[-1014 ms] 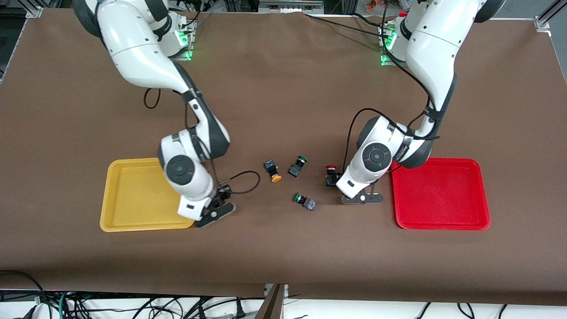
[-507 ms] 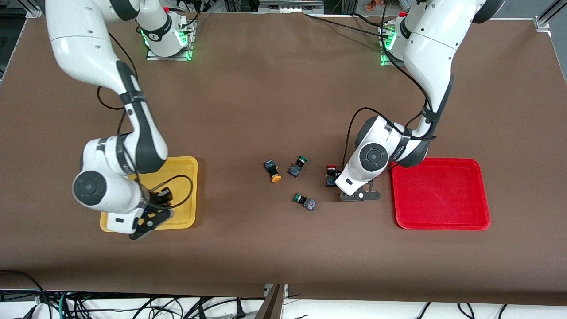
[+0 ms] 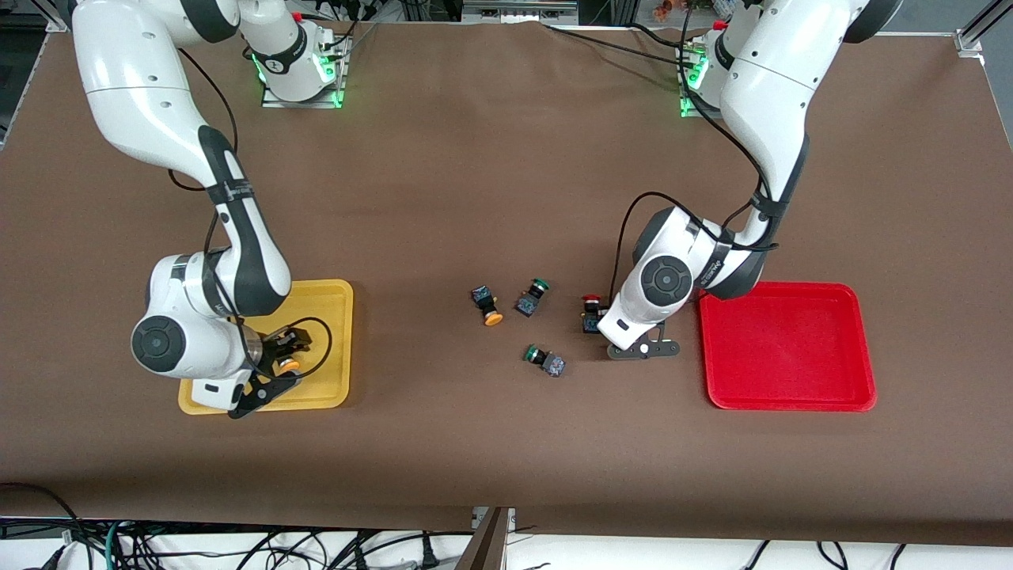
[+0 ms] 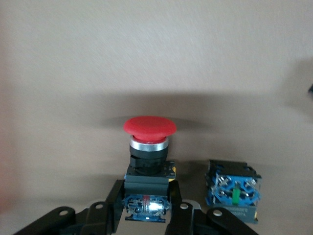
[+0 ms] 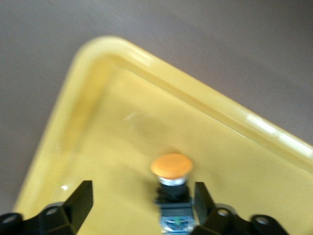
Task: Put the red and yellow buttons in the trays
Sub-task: 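Lower the yellow button into the yellow tray and open the right gripper, then set the red button in the red tray while the right gripper reaches back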
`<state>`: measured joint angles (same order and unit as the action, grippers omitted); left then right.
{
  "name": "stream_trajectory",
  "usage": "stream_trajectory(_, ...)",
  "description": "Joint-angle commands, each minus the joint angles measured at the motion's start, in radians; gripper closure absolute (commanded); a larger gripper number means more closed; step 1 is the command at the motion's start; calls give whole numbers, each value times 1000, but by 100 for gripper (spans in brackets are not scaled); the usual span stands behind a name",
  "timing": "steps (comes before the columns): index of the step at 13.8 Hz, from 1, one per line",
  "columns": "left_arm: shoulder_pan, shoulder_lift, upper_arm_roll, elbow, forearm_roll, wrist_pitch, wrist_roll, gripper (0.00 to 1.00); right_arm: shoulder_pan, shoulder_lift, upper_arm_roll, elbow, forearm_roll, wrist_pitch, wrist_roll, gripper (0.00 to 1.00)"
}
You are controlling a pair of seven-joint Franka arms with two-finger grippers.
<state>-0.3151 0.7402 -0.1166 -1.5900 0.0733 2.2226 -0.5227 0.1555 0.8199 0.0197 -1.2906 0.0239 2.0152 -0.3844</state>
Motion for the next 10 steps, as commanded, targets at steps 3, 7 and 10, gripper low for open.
stream_trajectory(3,181,-133,-11,-15,-1,-130,302,84,203,-16,28,62,5,-41,373,1)
stream_trajectory(7,390,-209,-34,-106,-1,-158,593,84,344,22,69,62,34,46,667,1)
stream_trajectory(10,499,-257,-32,-185,14,-150,697,84,432,51,69,17,25,230,708,1)
